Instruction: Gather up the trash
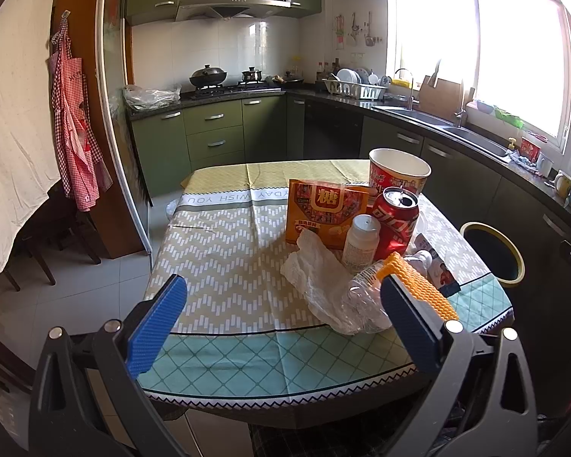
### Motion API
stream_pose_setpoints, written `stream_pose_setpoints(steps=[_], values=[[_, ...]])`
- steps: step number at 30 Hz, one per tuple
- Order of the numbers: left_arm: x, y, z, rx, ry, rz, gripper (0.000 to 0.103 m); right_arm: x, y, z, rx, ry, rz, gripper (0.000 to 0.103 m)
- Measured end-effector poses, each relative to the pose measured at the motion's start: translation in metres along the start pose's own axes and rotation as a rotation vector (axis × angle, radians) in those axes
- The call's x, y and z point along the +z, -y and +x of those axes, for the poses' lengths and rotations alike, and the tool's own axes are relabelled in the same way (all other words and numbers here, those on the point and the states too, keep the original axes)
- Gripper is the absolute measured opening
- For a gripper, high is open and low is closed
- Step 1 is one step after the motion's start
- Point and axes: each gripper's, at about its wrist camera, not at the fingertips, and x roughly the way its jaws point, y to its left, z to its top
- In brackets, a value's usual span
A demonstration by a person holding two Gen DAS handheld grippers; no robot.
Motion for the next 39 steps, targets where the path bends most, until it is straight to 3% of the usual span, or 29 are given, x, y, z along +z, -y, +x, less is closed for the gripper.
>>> stream_pose_setpoints(steps=[39], values=[[-0.0058,0.0026,0.0017,-0.002,-0.004,0.006,0.097,-0.0041,-0.0026,0.0047,-0.004,-0.008,0.001,0.099]])
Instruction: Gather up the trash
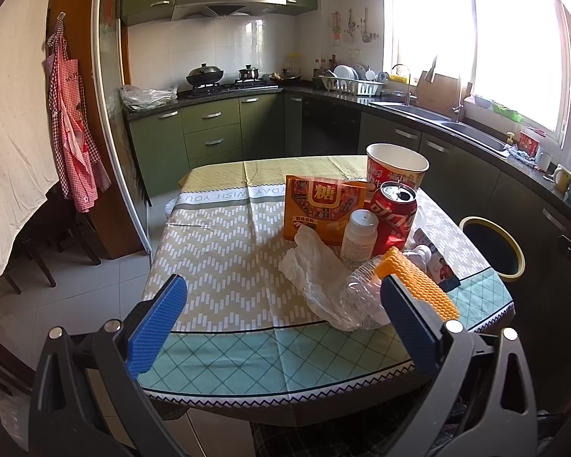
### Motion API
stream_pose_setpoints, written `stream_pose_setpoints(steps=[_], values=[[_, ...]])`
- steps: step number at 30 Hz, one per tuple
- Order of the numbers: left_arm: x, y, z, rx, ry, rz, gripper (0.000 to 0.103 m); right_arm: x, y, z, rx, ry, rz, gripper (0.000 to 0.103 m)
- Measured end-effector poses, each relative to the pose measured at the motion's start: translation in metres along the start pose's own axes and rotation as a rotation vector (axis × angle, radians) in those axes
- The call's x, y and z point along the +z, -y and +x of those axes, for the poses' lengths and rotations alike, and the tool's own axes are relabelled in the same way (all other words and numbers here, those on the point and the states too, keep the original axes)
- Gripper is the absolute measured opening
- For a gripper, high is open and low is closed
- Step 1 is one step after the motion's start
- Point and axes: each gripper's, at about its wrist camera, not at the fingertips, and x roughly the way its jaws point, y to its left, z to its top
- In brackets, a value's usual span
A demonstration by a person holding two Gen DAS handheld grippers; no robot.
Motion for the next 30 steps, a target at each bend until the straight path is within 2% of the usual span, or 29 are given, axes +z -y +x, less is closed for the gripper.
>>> stream_pose_setpoints(steps=[4,7,11,18,21,26,30], values=[[0.0,0.001,0.005,0.009,-0.017,0.01,0.097,0.002,0.004,0.004,0.011,-0.011,-0.006,0.099],[0.008,-0.001,0.017,0.02,-0.05,0.022,0.097,0.015,0.012,0.011,0.07,-0.038,0.0,0.099],[0.03,-0.005,0.041,0.053,-0.1,0.049,0.097,0.045,0.017,0.028,0.17,-0.097,-0.02,0.099],[0.079,-0.01,0.096,0.046,-0.184,0.084,0.097,0.105,0.005,0.081,0.213,-0.214,-0.125,0.099],[0.098,-0.005,0.124,-0.03,-0.21,0.09,0.097,0.127,-0.006,0.106,0.243,-0.242,-0.157,0.099],[0.125,0.006,0.168,-0.081,-0.27,0.099,0.097,0.15,-0.018,0.149,0.295,-0.31,-0.141,0.099],[0.141,0.025,0.186,-0.129,-0.273,0.141,0.097,0.162,-0.027,0.178,0.326,-0.343,-0.164,0.099]])
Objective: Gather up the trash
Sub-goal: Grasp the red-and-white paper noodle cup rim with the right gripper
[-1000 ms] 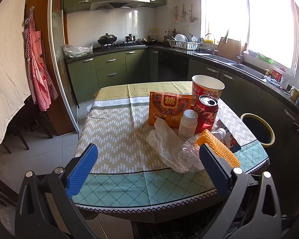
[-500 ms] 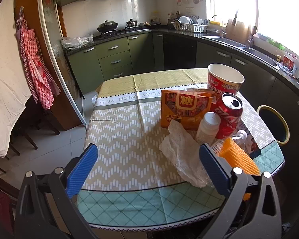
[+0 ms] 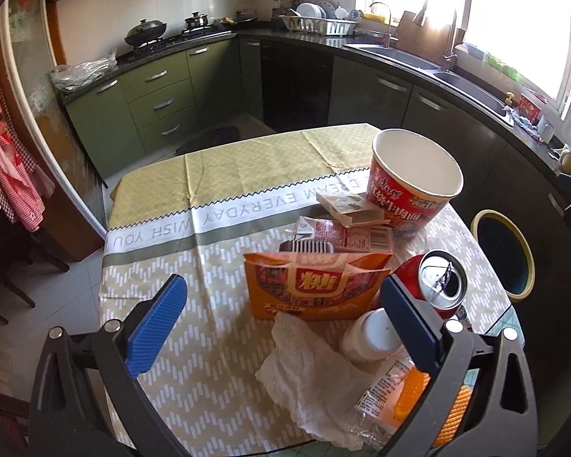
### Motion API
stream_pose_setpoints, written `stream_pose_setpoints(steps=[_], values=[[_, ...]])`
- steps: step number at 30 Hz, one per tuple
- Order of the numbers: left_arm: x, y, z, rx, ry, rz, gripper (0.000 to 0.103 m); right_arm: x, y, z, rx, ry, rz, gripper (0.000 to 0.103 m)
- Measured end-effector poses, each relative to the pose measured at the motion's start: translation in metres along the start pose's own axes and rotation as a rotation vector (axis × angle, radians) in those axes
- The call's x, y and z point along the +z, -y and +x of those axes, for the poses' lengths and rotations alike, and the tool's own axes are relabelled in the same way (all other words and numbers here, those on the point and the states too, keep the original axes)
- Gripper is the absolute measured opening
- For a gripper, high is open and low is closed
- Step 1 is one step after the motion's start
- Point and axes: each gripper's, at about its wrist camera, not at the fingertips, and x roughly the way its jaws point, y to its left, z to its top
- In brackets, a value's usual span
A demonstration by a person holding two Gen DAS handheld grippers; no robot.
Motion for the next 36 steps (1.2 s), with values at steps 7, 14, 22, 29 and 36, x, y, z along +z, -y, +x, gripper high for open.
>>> stream_pose_setpoints(steps=[7,14,22,29,36], values=[[0.011,0.044,0.004,-0.088,-0.083,0.076,0.097,0.048,0.027,0.061,-0.018,-0.136,0.076,0.083],[0.019,0.077,-0.001,-0.143,-0.147,0.121,0.097,0.087,0.045,0.128,-0.053,-0.268,0.119,0.055],[0.022,0.094,0.007,-0.219,-0.22,0.113,0.097,0.097,0.058,0.179,-0.092,-0.339,0.156,0.032],[0.022,0.114,0.017,-0.264,-0.28,0.135,0.075,0.092,0.069,0.195,-0.085,-0.352,0.194,0.029],[0.019,0.124,0.038,-0.284,-0.348,0.124,0.046,0.09,0.068,0.199,-0.074,-0.358,0.198,0.025]])
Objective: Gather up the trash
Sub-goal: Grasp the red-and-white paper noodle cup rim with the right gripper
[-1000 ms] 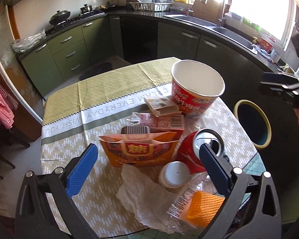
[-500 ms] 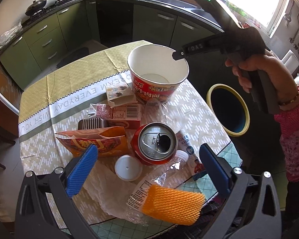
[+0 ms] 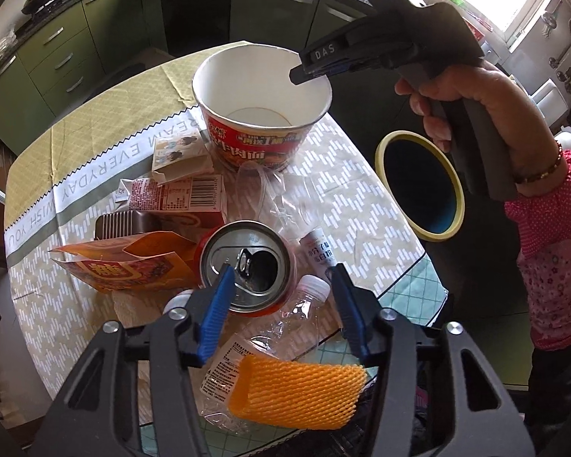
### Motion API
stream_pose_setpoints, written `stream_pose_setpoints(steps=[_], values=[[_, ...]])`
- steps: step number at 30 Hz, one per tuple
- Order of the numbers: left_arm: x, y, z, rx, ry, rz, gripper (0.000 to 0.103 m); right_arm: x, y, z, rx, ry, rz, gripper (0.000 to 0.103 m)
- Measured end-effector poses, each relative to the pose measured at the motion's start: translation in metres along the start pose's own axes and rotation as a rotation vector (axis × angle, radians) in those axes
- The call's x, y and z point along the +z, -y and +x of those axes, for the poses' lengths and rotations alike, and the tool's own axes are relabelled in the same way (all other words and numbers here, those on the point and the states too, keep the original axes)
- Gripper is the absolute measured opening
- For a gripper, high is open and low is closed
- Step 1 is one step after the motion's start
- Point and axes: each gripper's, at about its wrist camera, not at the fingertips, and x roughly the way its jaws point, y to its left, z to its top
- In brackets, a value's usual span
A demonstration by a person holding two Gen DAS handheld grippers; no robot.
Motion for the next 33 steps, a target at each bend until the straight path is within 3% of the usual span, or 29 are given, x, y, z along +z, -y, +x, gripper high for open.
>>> stream_pose_setpoints(steps=[6,13,27,28,30,33], values=[[0.006,-0.003,0.002,0.03,0.01,-0.01,0.04,-0.001,-0.003,0.005,0.016,-0.008,-0.001,0.025],[0.01,-0.011,0.003,0.035,0.021,-0.015,0.004,0.0,-0.005,0.008,0.025,-0.009,-0.001,0.025],[0.004,-0.002,-0.022,0.039,0.094,0.024,0.002,0.005,-0.008,0.008,-0.016,-0.028,-0.013,0.025],[0.004,-0.002,-0.025,0.041,0.099,0.027,0.002,0.006,-0.008,0.008,-0.017,-0.028,-0.01,0.023],[0.003,-0.002,-0.03,0.034,0.107,0.028,0.002,0.006,-0.006,0.008,-0.024,-0.024,-0.002,0.006],[0.002,-0.001,-0.038,0.031,0.121,0.03,0.002,0.007,-0.004,0.007,-0.032,-0.014,0.001,0.005]])
